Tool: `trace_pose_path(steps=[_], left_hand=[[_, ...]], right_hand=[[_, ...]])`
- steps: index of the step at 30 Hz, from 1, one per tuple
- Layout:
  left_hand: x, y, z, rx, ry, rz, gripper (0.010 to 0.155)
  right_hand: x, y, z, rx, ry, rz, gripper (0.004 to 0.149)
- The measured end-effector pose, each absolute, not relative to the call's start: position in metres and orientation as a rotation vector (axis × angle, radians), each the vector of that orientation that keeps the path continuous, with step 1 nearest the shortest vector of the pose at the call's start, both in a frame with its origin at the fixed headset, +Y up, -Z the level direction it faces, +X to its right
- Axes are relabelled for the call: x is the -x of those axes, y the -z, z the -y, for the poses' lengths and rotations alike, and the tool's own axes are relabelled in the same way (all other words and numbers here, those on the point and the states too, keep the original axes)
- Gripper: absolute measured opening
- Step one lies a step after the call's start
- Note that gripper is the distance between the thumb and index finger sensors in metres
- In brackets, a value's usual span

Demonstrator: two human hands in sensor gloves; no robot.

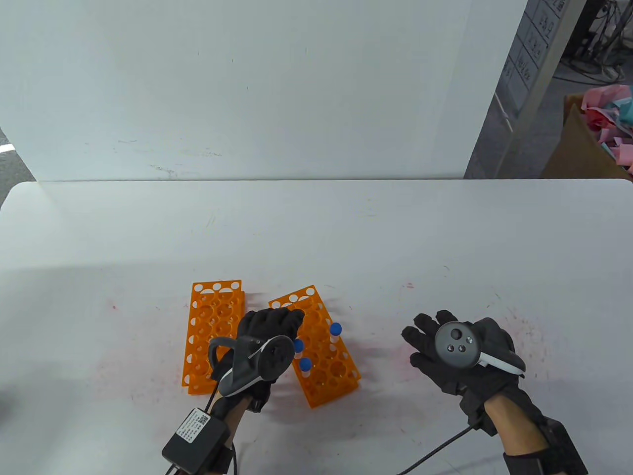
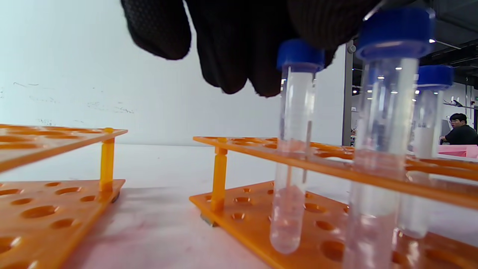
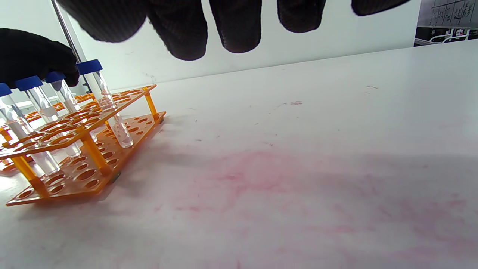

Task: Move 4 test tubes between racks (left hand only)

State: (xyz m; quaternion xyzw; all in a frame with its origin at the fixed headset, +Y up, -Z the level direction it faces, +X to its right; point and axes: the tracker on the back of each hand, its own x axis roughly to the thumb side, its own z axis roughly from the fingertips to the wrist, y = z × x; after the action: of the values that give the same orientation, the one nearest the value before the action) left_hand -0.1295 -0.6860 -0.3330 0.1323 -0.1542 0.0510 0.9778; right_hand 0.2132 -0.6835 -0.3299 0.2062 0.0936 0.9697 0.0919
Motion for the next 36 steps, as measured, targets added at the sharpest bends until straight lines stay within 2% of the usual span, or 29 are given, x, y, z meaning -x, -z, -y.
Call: trace_pose_path(steps=[26, 29, 33, 36], left_hand=[[0.137, 0.337, 0.685, -0.205, -0.211, 0.286, 0.047], [0.137, 0.335, 0.684, -0.233, -0.176, 0.28, 0.049], [0.145, 0.332, 0.671, -0.354, -0.059, 0.24, 0.055], [0.155, 0.328, 0.665, -0.38, -0.092, 0.22, 0.055]], right_hand=[[-0.216, 0.329, 0.684, -0.601, -2.883, -0.285, 0.059], [-0.215, 0.329, 0.685, -0.611, -2.884, -0.294, 0.059], [-0.215, 0.33, 0.684, -0.605, -2.879, -0.29, 0.059], [-0.218, 0.33, 0.682, -0.585, -2.885, -0.276, 0.059]])
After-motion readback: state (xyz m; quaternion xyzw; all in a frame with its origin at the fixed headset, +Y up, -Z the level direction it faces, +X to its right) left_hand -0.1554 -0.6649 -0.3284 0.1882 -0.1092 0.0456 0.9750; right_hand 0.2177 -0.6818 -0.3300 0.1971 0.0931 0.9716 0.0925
